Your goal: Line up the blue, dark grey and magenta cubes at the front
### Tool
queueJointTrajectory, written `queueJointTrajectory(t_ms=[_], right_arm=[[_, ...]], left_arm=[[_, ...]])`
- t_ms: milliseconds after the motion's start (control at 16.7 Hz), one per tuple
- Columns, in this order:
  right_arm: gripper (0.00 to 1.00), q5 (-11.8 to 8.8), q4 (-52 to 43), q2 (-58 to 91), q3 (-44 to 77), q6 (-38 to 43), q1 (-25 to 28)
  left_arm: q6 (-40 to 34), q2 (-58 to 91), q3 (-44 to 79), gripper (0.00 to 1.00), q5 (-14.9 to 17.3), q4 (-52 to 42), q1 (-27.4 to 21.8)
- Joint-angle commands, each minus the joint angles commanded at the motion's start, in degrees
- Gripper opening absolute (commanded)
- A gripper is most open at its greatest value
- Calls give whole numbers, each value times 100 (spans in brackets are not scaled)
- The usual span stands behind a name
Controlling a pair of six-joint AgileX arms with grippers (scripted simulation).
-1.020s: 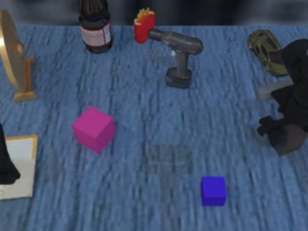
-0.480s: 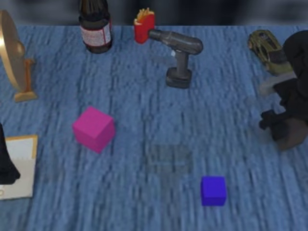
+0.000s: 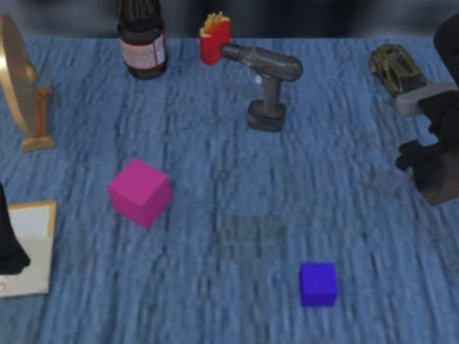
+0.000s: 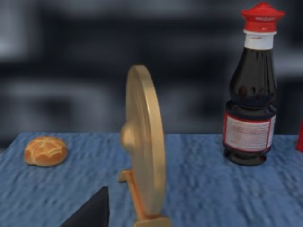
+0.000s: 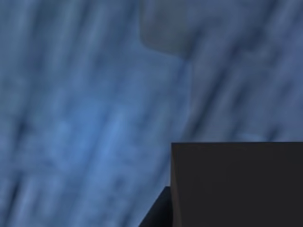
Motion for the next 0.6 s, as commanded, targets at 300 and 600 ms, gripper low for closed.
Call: queueJointTrajectory(t_ms=[300,600], right_arm=[[0,5,-50,79,93,408,286],[0,36,-301,243,347,2263,1505]], left_arm=[[0,0,0,100,0,0,0],[0,0,0,100,0,0,0]])
